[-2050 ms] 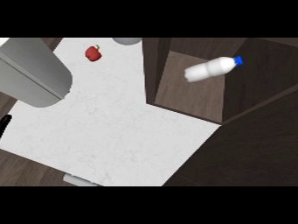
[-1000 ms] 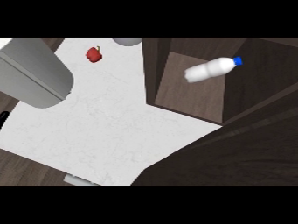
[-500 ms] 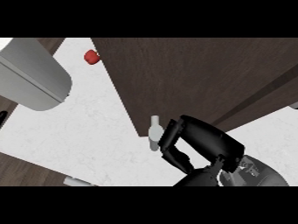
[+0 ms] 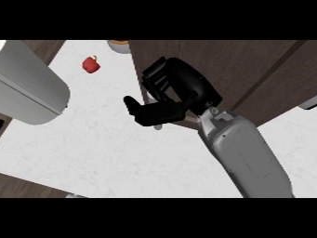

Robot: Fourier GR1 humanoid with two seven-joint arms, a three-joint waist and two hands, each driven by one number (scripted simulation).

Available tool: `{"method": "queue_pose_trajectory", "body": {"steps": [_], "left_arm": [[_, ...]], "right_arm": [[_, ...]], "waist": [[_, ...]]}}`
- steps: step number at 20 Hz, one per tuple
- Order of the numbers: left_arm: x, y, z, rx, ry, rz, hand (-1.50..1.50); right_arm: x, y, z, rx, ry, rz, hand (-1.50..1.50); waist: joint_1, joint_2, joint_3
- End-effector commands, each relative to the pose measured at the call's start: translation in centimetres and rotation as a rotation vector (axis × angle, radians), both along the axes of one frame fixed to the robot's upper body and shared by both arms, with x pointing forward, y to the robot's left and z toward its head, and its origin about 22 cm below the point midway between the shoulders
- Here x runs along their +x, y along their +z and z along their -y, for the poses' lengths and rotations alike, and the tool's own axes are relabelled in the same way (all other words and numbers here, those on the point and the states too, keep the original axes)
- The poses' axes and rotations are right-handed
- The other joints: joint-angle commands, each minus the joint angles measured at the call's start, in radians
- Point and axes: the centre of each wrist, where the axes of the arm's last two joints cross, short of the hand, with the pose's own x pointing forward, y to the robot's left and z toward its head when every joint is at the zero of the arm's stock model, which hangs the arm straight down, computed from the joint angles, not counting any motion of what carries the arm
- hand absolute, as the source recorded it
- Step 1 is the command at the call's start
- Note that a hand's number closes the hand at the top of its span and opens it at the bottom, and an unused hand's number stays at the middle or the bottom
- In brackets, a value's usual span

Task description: Pick up the bottled water, place it into the cabinet and close the cabinet

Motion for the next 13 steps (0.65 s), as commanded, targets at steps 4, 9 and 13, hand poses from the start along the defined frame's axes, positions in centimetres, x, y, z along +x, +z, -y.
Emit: {"method": "queue_pose_trajectory", "body": {"steps": [4, 9, 13], "left_arm": [[0.1, 0.0, -0.9, -0.009, 0.011, 0.01, -1.5], [-0.3, -0.3, -0.6, -0.024, 0.023, 0.003, -1.5], [-0.7, -0.4, -1.3, -0.023, 0.017, -0.005, -1.5]], "right_arm": [[4.0, 2.8, -1.9, 0.095, -0.189, 0.013, 1.5], [5.0, 2.4, -1.6, 0.186, -0.267, -0.048, -1.5], [5.4, 2.1, -2.2, 0.188, -0.276, -0.071, -1.5]], "waist": [[-0.013, 0.005, 0.0], [-0.03, 0.003, 0.003], [-0.03, 0.004, 0.002]]}}
